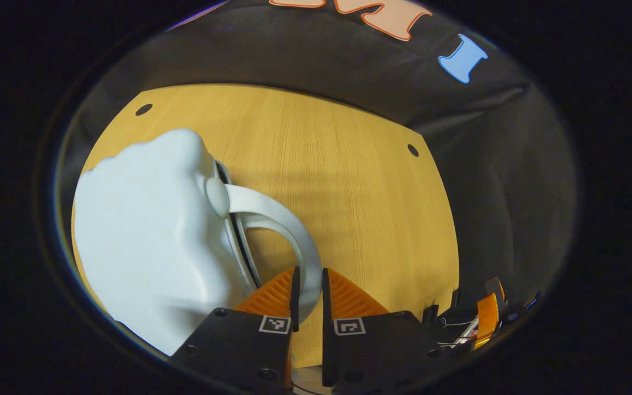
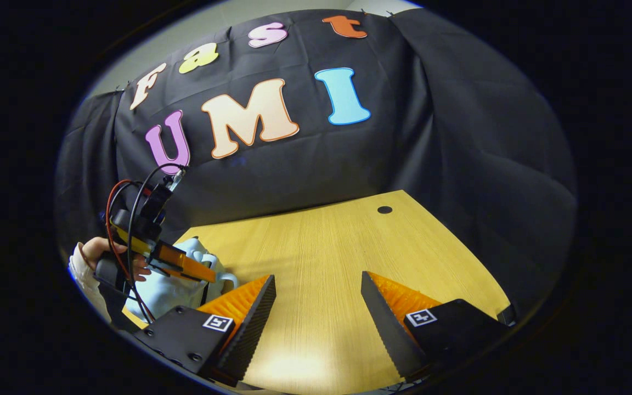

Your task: First open the suitcase, pack the skin care products into it, and then close the suitcase.

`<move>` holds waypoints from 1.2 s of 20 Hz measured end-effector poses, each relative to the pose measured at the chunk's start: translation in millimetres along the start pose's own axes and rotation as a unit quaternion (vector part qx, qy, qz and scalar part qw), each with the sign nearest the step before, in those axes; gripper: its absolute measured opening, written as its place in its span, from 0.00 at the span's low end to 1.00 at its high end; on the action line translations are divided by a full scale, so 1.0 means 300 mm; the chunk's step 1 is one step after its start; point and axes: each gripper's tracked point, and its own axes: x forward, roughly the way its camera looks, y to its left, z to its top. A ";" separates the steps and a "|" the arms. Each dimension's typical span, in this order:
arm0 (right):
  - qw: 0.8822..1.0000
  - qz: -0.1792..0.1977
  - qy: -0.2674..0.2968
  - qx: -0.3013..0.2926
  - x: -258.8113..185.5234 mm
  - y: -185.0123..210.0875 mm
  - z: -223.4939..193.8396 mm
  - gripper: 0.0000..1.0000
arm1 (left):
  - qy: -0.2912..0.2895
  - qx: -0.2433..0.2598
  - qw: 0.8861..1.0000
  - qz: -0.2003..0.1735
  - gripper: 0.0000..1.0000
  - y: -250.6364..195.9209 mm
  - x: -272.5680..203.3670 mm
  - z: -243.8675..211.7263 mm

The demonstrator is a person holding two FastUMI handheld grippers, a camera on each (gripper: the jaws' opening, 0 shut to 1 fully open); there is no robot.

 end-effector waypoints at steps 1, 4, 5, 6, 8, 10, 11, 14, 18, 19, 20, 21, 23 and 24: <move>1.000 0.002 0.000 0.000 -0.002 -0.006 0.002 0.98 | -0.001 0.002 1.000 0.007 0.15 0.002 -0.004 -0.006; 1.000 0.010 0.000 0.001 0.001 -0.011 0.004 0.98 | -0.001 -0.002 1.000 -0.012 0.13 -0.048 -0.038 -0.026; 1.000 0.014 0.000 0.001 0.000 -0.010 0.000 0.98 | -0.006 -0.009 1.000 -0.023 0.14 -0.082 -0.056 -0.027; 1.000 0.018 0.000 0.000 -0.002 -0.006 -0.001 0.98 | -0.012 -0.007 1.000 -0.026 0.19 -0.102 -0.070 -0.029; 1.000 0.026 0.000 -0.007 -0.010 0.001 -0.001 0.98 | -0.030 0.002 0.999 -0.011 0.37 -0.114 -0.078 -0.021; 0.999 0.033 -0.002 -0.015 -0.019 0.008 0.000 0.98 | -0.053 0.007 0.999 -0.006 0.68 -0.131 -0.090 -0.020; 0.999 0.036 -0.003 -0.018 -0.024 0.010 -0.001 0.98 | -0.063 0.007 0.998 -0.001 0.62 -0.138 -0.090 -0.027; 0.999 0.046 -0.008 -0.024 -0.042 0.017 0.006 0.98 | -0.083 0.032 0.996 0.028 0.68 -0.123 -0.121 -0.056; 0.998 0.059 -0.014 -0.026 -0.068 0.029 0.003 0.98 | -0.093 0.037 0.994 0.040 0.62 -0.137 -0.147 -0.113; 0.998 0.062 -0.015 -0.027 -0.077 0.032 0.001 0.98 | -0.095 0.037 0.994 0.042 0.62 -0.133 -0.156 -0.125; 0.997 0.064 -0.017 -0.029 -0.083 0.036 0.000 0.98 | -0.097 0.039 0.994 0.043 0.62 -0.132 -0.163 -0.134; 0.997 0.066 -0.018 -0.031 -0.085 0.041 -0.002 0.98 | -0.098 0.040 0.993 0.045 0.62 -0.132 -0.168 -0.147; 0.997 0.070 -0.020 -0.033 -0.096 0.049 -0.004 0.98 | -0.101 0.045 0.993 0.051 0.62 -0.128 -0.189 -0.166; 0.997 0.072 -0.019 -0.034 -0.101 0.054 -0.007 0.98 | -0.101 0.046 0.992 0.055 0.62 -0.119 -0.191 -0.173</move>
